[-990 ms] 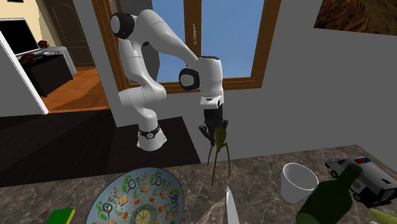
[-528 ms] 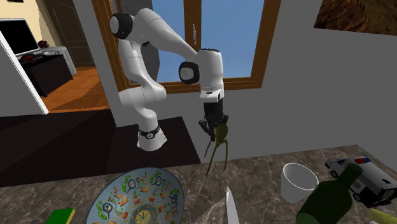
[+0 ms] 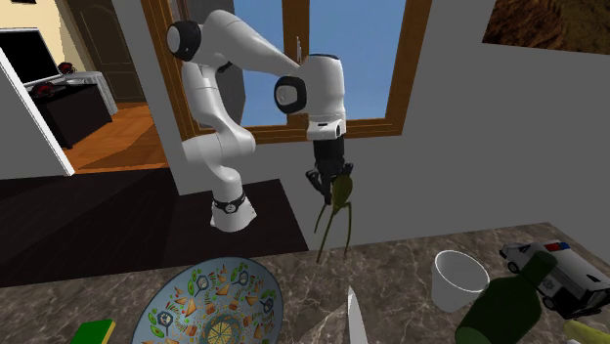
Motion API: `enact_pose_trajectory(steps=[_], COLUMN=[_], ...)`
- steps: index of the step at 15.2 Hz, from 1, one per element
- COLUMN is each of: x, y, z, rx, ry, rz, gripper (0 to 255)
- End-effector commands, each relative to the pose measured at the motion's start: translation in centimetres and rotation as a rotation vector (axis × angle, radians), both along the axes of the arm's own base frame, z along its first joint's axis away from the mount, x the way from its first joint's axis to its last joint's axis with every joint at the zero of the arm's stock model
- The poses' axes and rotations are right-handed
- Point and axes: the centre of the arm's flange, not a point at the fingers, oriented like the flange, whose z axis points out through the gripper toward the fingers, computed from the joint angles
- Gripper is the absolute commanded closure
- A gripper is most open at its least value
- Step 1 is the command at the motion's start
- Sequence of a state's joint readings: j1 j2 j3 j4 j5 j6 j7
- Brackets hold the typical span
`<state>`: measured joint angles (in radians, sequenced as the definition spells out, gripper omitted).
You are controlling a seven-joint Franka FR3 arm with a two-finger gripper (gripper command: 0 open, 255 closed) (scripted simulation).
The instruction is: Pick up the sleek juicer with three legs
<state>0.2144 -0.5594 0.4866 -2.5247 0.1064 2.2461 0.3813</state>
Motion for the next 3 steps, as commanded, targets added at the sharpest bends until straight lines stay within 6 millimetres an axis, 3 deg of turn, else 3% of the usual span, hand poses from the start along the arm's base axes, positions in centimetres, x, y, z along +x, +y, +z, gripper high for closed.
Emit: enact_pose_trajectory(steps=[1,3], x=[0.04,0.04], y=[-0.01,-0.01], z=[1.06,1.14], rx=[0.0,0.0], ry=[0.0,0.0], rz=[0.0,0.0], gripper=[255,255])
